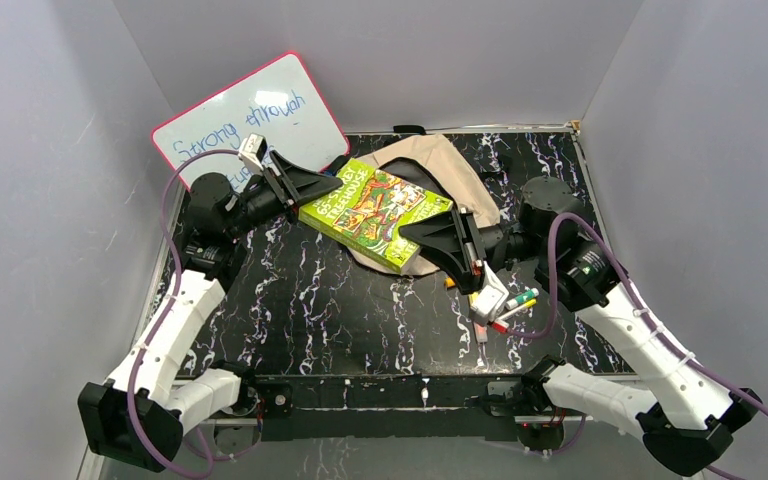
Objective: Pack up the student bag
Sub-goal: Pick up the book from the center of the board.
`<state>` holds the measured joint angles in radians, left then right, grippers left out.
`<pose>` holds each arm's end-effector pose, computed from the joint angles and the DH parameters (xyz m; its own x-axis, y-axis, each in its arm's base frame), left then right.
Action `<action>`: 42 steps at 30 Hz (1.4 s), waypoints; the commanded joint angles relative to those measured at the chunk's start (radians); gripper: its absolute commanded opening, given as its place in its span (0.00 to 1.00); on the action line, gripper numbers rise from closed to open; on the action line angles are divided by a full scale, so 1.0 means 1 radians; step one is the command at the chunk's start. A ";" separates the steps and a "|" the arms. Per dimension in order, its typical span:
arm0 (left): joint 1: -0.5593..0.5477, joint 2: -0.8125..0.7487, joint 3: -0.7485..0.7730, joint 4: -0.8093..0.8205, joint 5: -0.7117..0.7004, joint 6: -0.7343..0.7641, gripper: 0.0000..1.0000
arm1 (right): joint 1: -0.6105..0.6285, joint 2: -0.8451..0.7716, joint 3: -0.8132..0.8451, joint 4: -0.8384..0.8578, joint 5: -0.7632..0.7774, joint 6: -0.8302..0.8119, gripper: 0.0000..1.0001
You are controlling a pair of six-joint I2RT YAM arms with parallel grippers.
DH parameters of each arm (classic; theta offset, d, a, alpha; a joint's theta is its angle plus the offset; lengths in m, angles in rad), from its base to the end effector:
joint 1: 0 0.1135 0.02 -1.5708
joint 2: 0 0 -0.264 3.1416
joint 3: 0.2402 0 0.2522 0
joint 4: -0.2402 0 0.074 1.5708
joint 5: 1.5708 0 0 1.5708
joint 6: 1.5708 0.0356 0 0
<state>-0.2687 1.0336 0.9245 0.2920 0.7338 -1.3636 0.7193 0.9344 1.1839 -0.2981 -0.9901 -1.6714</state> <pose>0.2190 -0.0850 0.3916 -0.7782 -0.5395 -0.3215 0.3428 0.0641 -0.9372 0.1151 0.1404 0.4399 0.9883 0.1400 0.0599 0.0630 -0.0180 -0.9978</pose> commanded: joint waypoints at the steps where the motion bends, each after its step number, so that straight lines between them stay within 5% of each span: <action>1: -0.019 -0.014 -0.001 0.064 0.061 0.004 0.53 | 0.004 0.031 0.058 0.118 0.032 -0.070 0.00; 12: -0.019 0.002 -0.026 0.186 0.102 -0.049 0.00 | 0.004 0.044 0.044 0.111 0.092 -0.081 0.00; 15: -0.019 0.012 -0.041 0.256 0.107 -0.076 0.00 | 0.004 0.039 0.033 0.111 0.107 -0.072 0.01; 20: -0.018 0.031 -0.039 0.294 0.086 -0.082 0.00 | 0.004 0.010 -0.027 0.165 0.121 0.002 0.38; 23: -0.017 0.051 -0.034 0.324 0.078 -0.094 0.00 | 0.004 -0.008 -0.069 0.179 0.131 0.053 0.83; 25: -0.013 0.062 -0.033 0.332 0.061 -0.098 0.00 | 0.003 -0.018 -0.097 0.181 0.154 0.085 0.98; 36: 0.160 0.150 -0.027 0.381 0.074 -0.084 0.00 | 0.003 -0.104 -0.303 0.314 0.247 0.403 0.99; 42: 0.203 0.189 -0.027 0.436 0.046 -0.035 0.00 | 0.003 -0.195 -0.492 0.717 0.421 0.909 0.99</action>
<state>-0.0776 1.2339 0.8742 0.6067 0.7876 -1.4151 0.7219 0.7891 0.7753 0.0467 -0.7189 -1.1866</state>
